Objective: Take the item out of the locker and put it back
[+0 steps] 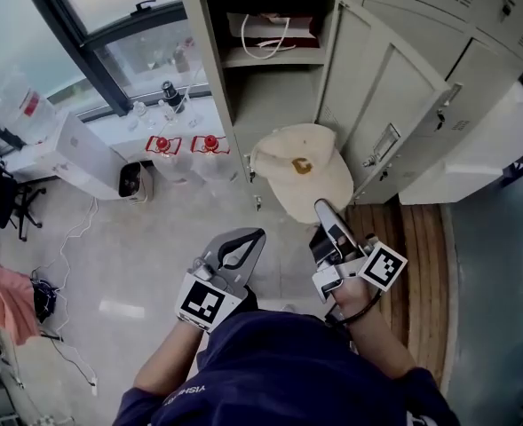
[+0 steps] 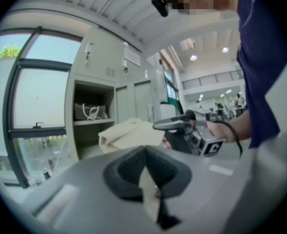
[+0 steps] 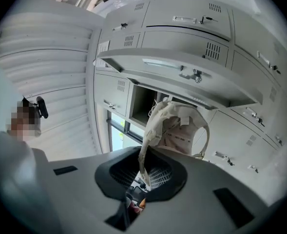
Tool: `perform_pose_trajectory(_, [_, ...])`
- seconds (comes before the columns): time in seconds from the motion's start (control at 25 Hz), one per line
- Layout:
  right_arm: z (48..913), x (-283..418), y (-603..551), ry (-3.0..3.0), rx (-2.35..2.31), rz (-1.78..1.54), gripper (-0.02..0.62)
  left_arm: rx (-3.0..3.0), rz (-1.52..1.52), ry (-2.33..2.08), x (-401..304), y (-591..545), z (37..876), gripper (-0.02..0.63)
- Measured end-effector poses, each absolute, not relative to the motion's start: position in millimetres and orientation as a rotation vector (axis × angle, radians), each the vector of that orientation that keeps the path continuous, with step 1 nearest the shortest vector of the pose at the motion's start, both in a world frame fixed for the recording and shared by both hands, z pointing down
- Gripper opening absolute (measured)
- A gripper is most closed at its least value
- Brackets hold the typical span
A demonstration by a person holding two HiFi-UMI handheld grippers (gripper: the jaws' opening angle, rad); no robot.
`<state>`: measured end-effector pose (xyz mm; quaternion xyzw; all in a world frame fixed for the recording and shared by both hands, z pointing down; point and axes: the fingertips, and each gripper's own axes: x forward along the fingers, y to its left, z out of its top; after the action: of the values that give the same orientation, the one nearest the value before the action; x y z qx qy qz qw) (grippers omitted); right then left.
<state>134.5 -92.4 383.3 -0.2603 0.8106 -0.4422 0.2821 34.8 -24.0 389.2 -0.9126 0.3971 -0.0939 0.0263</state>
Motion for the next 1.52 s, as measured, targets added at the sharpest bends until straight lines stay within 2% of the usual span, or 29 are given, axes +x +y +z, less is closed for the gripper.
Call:
perform_pose_trajectory(0.32, [369, 156, -47, 2.190, -0.621, -1.187, 0.021, -2.787, -0.341, 1.241, 60, 21, 376, 0.003])
perform_pose_trajectory(0.64, [365, 155, -21, 2.200, -0.618, -1.171, 0.021, -2.774, -0.345, 1.217, 55, 36, 364, 0.003])
perform_pose_trajectory(1.52, [348, 68, 36, 2.159, -0.699, -1.110, 0.021, -2.824, -0.245, 1.113, -46, 65, 357, 0.003])
